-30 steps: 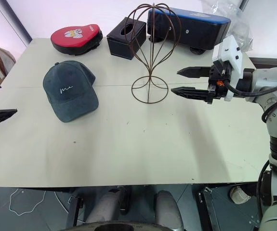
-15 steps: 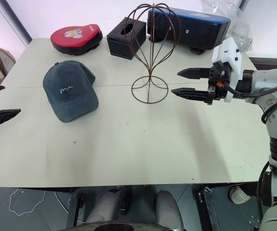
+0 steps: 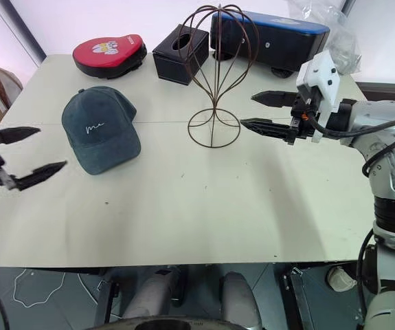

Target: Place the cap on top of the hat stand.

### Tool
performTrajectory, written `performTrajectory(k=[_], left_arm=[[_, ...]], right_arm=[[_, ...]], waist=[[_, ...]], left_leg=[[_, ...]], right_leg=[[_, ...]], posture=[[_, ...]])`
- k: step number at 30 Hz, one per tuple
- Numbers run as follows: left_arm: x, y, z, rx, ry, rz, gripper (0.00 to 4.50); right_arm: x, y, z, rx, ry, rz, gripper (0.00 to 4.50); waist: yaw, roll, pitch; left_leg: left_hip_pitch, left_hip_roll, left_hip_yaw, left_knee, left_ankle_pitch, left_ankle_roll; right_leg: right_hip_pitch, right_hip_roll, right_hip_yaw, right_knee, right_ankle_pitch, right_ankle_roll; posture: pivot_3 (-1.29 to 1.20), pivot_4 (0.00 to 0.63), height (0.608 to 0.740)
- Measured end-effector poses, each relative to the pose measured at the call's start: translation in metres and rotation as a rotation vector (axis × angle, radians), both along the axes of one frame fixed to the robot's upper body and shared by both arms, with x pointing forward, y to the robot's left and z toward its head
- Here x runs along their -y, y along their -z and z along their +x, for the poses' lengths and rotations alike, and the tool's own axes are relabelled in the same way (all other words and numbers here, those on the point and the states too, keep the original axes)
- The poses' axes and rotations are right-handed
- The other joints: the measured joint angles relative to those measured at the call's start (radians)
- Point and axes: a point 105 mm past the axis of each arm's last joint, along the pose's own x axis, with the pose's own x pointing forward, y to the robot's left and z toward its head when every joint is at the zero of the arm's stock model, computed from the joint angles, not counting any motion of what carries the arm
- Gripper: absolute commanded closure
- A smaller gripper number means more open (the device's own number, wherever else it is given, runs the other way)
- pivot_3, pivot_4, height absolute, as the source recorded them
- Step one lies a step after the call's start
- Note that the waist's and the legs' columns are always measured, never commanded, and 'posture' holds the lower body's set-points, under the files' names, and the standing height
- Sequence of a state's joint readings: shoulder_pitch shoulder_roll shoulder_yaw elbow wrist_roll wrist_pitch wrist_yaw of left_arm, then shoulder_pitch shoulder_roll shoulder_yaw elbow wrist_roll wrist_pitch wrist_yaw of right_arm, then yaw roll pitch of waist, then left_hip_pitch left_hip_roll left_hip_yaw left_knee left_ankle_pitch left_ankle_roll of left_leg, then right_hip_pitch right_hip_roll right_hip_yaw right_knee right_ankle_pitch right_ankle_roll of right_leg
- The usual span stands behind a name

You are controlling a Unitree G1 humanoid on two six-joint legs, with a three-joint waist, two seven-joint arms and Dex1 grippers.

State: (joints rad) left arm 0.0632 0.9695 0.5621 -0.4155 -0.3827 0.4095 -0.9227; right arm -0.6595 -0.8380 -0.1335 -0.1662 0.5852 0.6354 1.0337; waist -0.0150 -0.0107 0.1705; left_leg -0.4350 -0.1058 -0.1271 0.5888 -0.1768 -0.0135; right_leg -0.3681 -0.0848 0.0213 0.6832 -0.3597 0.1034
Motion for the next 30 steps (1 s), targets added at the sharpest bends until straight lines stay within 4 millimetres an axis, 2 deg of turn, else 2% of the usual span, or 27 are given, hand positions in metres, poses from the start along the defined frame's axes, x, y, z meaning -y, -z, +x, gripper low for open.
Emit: performTrajectory(k=[4,8,10,14,23,30], left_arm=[[0.007,0.02,0.009,0.059,-0.024,0.122,0.0],[0.011,0.032,0.017,0.139,-0.047,0.218,0.0],[0.006,0.034,0.02,0.18,-0.071,0.268,0.0],[0.005,0.05,0.022,0.235,-0.099,0.319,0.0],[0.02,0.089,0.015,0.241,-0.08,0.355,0.0],[0.019,0.108,0.013,0.26,-0.081,0.442,0.0]], right_arm=[[-0.015,0.002,-0.001,-0.014,-0.001,0.064,1.51],[-0.032,0.011,-0.006,-0.077,-0.013,0.138,1.51],[-0.037,0.017,-0.01,-0.098,-0.016,0.146,1.51],[-0.042,0.025,-0.012,-0.121,0.001,0.169,1.51],[-0.044,0.03,-0.019,-0.16,-0.015,0.161,1.51],[-0.043,0.031,-0.024,-0.174,-0.039,0.139,1.51]], waist=[[0.001,0.0,0.0],[0.002,0.0,0.0],[0.004,0.0,0.0],[0.003,0.0,0.0],[0.003,0.0,-0.001],[0.003,0.0,-0.001]], left_leg=[[-0.001,0.0,0.0,0.001,0.0,0.0],[-0.003,0.0,0.0,0.002,0.0,0.0],[-0.005,0.0,-0.001,0.003,0.0,0.0],[-0.006,-0.001,-0.001,0.004,0.0,0.0],[-0.006,-0.001,-0.001,0.004,0.0,0.0],[-0.006,-0.001,-0.001,0.005,0.0,0.0]], right_leg=[[-0.001,0.0,0.0,0.001,0.0,0.0],[-0.002,0.0,0.0,0.001,0.0,0.0],[-0.004,0.0,-0.001,0.002,0.0,0.001],[-0.004,0.0,-0.001,0.002,0.001,0.002],[-0.004,0.001,-0.001,0.002,0.001,0.002],[-0.004,0.001,-0.002,0.002,0.001,0.002]], posture=[[0.0,0.15,0.74],[0.0,0.15,0.74],[0.0,0.15,0.74],[0.0,0.15,0.74],[0.0,0.15,0.74],[0.0,0.15,0.74]])
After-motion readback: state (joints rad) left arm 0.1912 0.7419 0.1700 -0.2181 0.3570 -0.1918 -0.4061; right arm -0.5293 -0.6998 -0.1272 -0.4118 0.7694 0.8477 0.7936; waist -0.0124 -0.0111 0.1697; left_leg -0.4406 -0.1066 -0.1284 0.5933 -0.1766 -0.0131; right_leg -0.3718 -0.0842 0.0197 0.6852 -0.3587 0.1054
